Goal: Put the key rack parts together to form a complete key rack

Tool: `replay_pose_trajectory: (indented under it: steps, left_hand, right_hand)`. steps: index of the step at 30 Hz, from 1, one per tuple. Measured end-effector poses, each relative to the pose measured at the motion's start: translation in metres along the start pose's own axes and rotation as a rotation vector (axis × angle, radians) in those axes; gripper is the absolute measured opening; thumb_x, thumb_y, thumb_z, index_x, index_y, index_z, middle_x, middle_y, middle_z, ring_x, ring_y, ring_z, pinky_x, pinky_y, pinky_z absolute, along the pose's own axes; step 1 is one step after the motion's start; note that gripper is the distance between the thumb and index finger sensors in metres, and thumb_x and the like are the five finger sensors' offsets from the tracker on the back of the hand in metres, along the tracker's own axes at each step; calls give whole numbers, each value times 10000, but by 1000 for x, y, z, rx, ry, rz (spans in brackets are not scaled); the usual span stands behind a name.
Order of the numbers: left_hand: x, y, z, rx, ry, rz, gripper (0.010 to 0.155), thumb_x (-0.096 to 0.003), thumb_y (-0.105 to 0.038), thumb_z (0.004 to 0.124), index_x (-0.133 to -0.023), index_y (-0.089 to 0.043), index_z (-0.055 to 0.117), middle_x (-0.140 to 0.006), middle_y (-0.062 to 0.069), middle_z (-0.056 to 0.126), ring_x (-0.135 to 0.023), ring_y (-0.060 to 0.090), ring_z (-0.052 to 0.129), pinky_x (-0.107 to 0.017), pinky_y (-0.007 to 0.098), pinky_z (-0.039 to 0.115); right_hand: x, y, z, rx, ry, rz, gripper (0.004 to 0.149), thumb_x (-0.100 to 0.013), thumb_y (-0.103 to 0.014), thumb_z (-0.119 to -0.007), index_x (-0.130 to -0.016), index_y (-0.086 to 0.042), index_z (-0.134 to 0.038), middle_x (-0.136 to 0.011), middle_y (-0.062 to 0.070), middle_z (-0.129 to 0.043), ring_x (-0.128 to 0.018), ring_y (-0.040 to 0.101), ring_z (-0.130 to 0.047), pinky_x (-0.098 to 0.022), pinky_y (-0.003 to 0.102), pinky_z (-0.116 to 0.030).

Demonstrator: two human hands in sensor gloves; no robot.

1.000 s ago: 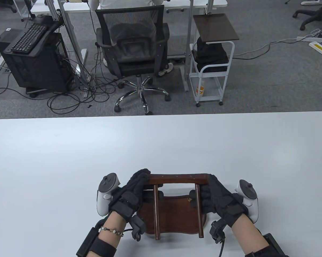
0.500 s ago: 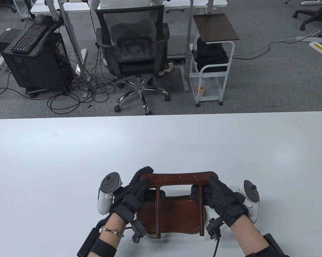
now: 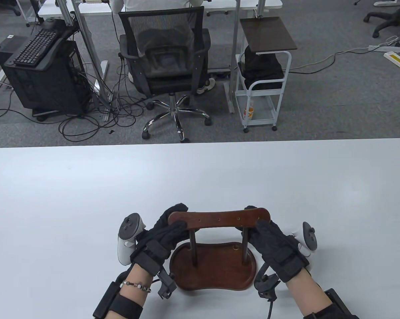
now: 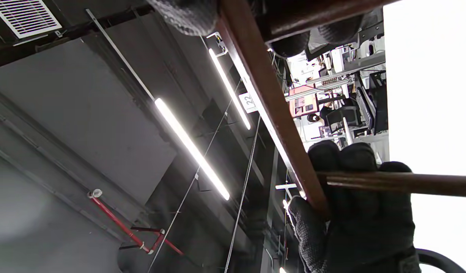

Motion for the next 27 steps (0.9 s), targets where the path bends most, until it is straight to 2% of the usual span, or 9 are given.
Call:
replay_pose_trajectory:
  steps: [11, 22, 24, 27]
  left_hand:
    - [0, -3, -8, -25, 20, 34, 605, -584, -415, 689, -1112, -367, 397, -1189, -85, 673, -1143, 208, 656, -880, 499, 511]
    - [2, 5, -13, -67, 17, 27, 599, -577, -417, 690, -1101, -391, 402, -1182, -118, 681, -1147, 193, 654, -881, 505, 513]
    - [2, 8, -12, 6, 19, 27, 598, -579, -418, 698, -1102, -400, 407, -1187, -114, 677, -1153, 196, 632, -887, 512, 481]
    - [1, 11, -13, -60, 27, 29, 603, -581, -465, 671, -1102, -443, 370, -1195, -130, 668, -1158, 163, 627, -899, 487, 496]
  right_hand:
    - [-1, 7, 0, 22, -14, 21, 580, -579, -365, -715, -1086, -149, -534, -1125, 50, -666, -1026, 447, -545, -688, 641, -344]
    - [-5, 21, 4, -1, -3, 10, 561, -578, -406, -695, -1075, -169, -590, -1111, 45, -708, -1021, 438, -573, -696, 622, -354]
    - [-7, 20, 3, -12, -9, 3, 559, -578, -403, -697, -1073, -161, -604, -1108, 58, -715, -1017, 445, -569, -694, 626, -335]
    - [-8, 22, 4, 1, -11, 10, 557, -579, -418, -690, -1070, -166, -613, -1104, 53, -727, -1008, 443, -596, -691, 624, -357]
Point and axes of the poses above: the tracker on the back of each hand, its own y axis roughly to the little-finger side, its own x axis roughly from the fingertips to the wrist, z = x × y, the point moved 5 cm from there along -x, roughly from the wrist to the fingertips
